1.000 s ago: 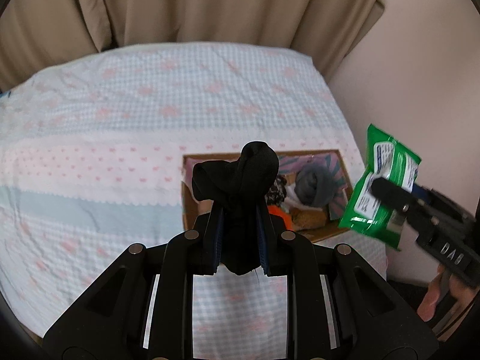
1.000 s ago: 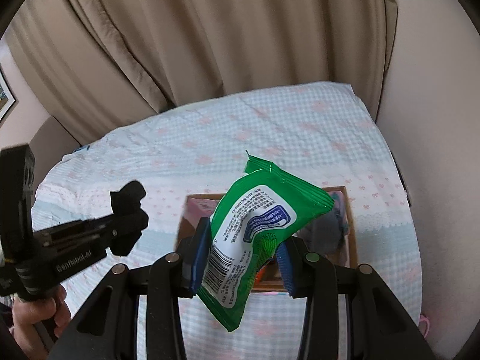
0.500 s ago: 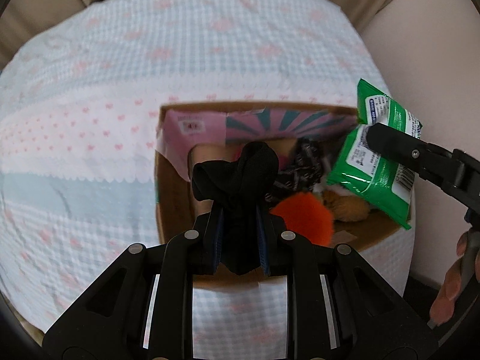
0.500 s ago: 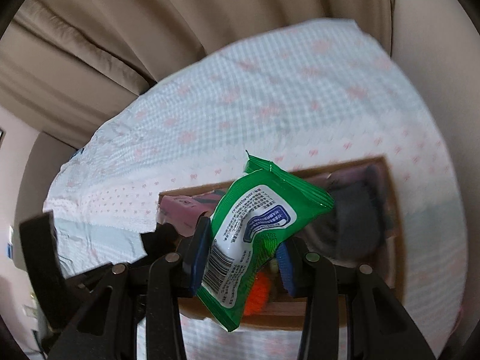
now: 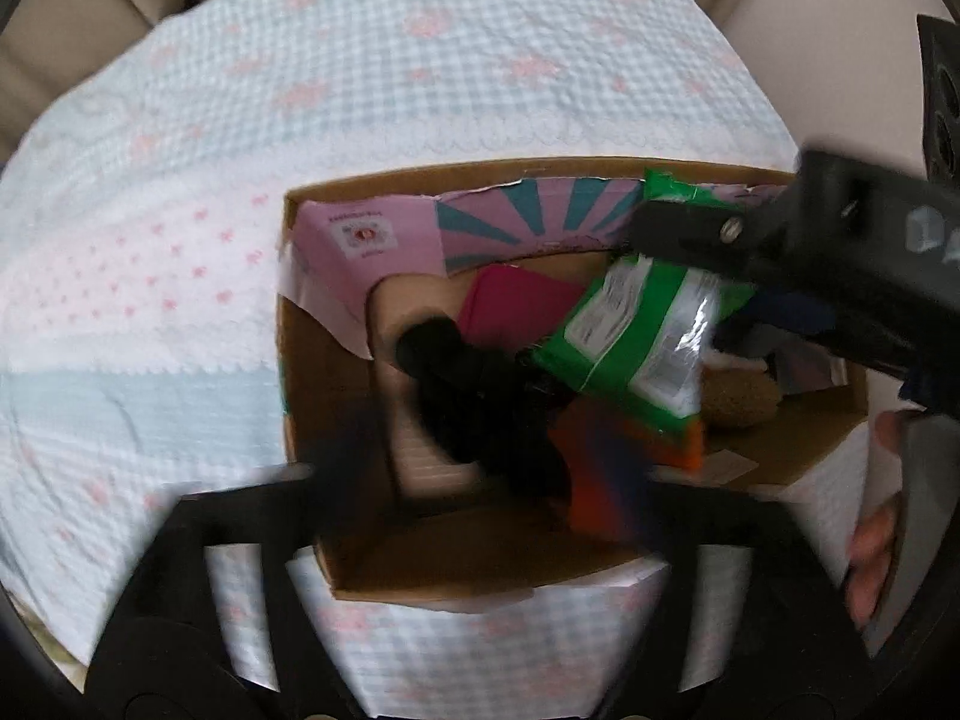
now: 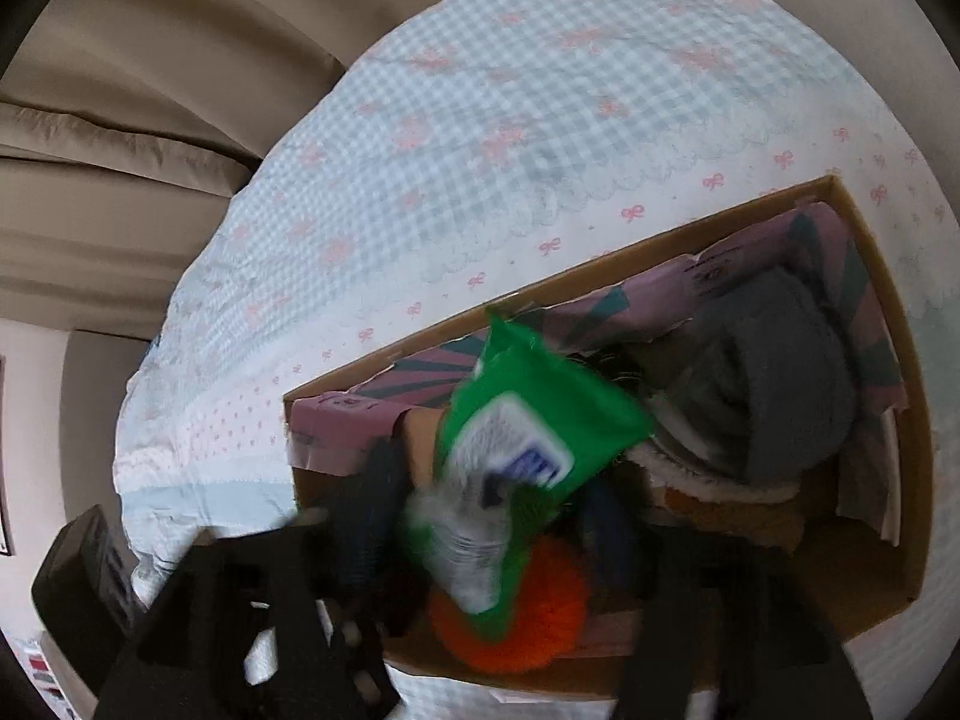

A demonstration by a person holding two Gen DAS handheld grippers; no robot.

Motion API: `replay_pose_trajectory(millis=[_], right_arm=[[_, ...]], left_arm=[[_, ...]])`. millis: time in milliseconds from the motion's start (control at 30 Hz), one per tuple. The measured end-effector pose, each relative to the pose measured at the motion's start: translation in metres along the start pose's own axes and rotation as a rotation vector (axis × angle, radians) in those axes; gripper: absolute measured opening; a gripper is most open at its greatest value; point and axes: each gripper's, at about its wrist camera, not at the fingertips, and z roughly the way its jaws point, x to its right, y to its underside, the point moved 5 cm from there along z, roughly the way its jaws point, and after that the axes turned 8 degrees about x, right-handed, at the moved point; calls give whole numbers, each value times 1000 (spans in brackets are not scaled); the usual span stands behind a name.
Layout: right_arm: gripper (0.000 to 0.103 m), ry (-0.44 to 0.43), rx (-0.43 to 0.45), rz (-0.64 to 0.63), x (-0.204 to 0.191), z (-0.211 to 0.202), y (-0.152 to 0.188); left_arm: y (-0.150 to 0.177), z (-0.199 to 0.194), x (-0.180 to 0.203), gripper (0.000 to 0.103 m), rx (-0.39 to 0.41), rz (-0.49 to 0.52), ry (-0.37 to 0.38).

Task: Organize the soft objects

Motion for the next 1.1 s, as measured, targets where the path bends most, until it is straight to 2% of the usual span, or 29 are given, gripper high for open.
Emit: replay_pose_trajectory(millis=[33, 333, 600, 833, 1100], right_arm=[[103, 11, 12, -5, 2, -2, -1], [103, 37, 42, -33, 6, -21, 1], [103, 48, 87, -76, -9, -51, 9], [103, 48, 150, -123, -37, -102, 20], [103, 65, 264, -257, -93, -184, 42]], left_arm=[[0, -2, -1, 103, 10, 1, -3], [5, -18, -4, 103, 22, -13, 13], [7, -51, -8, 103, 69, -26, 38], [9, -109, -23, 103, 139, -34, 52], [16, -214, -57, 103, 260, -68, 54]])
